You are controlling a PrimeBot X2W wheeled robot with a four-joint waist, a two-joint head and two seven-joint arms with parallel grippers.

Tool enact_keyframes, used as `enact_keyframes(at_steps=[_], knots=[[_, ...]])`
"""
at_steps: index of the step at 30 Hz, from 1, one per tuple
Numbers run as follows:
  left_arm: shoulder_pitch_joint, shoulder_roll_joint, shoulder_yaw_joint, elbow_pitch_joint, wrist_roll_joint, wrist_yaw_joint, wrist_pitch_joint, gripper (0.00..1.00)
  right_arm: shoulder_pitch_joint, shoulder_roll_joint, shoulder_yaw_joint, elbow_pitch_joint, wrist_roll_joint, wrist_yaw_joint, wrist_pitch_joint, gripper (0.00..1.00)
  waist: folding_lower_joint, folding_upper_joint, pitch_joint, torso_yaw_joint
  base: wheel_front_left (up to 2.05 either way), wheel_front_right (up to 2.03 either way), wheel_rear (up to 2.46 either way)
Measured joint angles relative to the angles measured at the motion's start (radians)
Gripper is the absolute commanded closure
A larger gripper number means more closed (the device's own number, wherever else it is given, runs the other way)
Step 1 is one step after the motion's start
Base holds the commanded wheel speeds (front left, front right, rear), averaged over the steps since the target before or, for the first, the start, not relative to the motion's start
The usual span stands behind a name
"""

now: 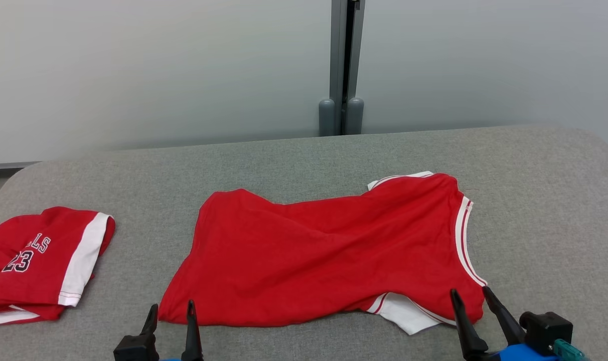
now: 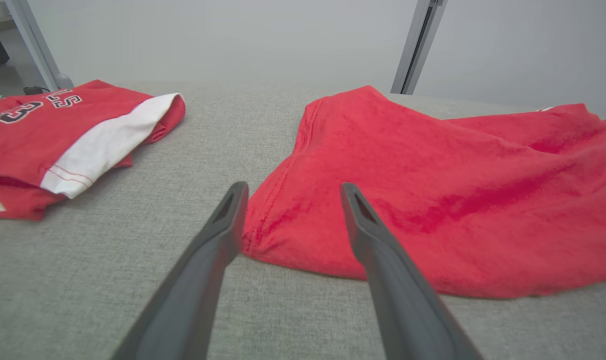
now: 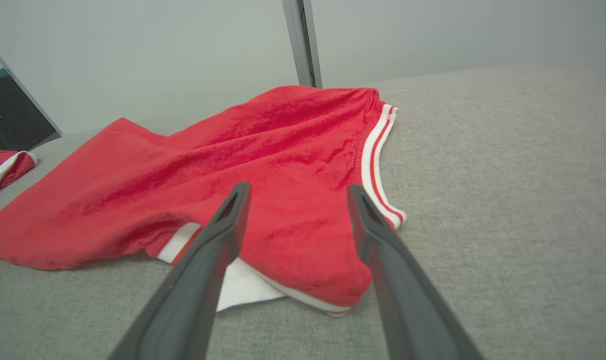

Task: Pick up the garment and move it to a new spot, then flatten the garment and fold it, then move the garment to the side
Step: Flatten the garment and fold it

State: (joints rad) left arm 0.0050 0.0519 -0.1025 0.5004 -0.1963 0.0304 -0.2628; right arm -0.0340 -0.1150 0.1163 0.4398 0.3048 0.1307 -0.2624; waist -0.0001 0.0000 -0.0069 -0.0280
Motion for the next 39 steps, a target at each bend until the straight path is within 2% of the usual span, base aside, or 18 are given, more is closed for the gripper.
enact_keyframes(at_steps=[10,25,26,27,28,29,35,39], knots=[[0.004,-0.001,-0.06,-0.016,-0.025,0.013,0.0,0.0,0.038,0.002,-0.047,0.084,-0.03,0.0,0.0,0.0,0.0,0.0,0.004,0.013,0.0,0.0,0.0],[-0.007,-0.002,-0.096,-0.023,-0.028,0.019,0.0,0.0,-0.004,0.012,-0.046,0.142,0.061,0.0,0.0,0.0,0.0002,0.0,0.05,0.04,0.0,0.0,0.0],[-0.009,-0.001,-0.096,-0.025,-0.024,0.019,0.0,0.0,-0.008,0.012,-0.044,0.142,0.064,0.0,0.0,0.17,0.0002,0.0,0.053,0.041,0.0,0.0,0.0],[-0.009,-0.001,-0.098,-0.025,-0.023,0.019,0.0,0.0,-0.009,0.011,-0.04,0.139,0.069,0.0,0.0,0.56,0.0002,0.0,0.056,0.042,0.0,0.0,0.0],[-0.009,-0.001,-0.099,-0.025,-0.022,0.019,0.0,0.0,-0.013,0.01,-0.04,0.132,0.071,0.0,0.0,0.84,0.0002,0.0,0.058,0.043,0.0,0.0,0.0],[-0.009,-0.002,-0.1,-0.026,-0.022,0.019,0.0,0.0,-0.019,0.007,-0.04,0.123,0.071,0.0,0.0,1.0,0.0002,0.0,0.06,0.044,0.0,0.0,0.0],[-0.013,-0.002,-0.108,-0.029,-0.023,0.015,0.0,0.0,-0.047,-0.016,-0.047,0.058,0.081,0.0,0.0,1.0,0.0002,0.0,0.07,0.051,0.0,0.0,0.0],[-0.027,-0.001,-0.126,-0.028,-0.029,0.013,0.0,0.0,-0.121,-0.048,-0.026,0.063,0.08,0.0,0.0,1.0,0.0002,0.0,0.083,0.068,0.0,0.0,0.0]])
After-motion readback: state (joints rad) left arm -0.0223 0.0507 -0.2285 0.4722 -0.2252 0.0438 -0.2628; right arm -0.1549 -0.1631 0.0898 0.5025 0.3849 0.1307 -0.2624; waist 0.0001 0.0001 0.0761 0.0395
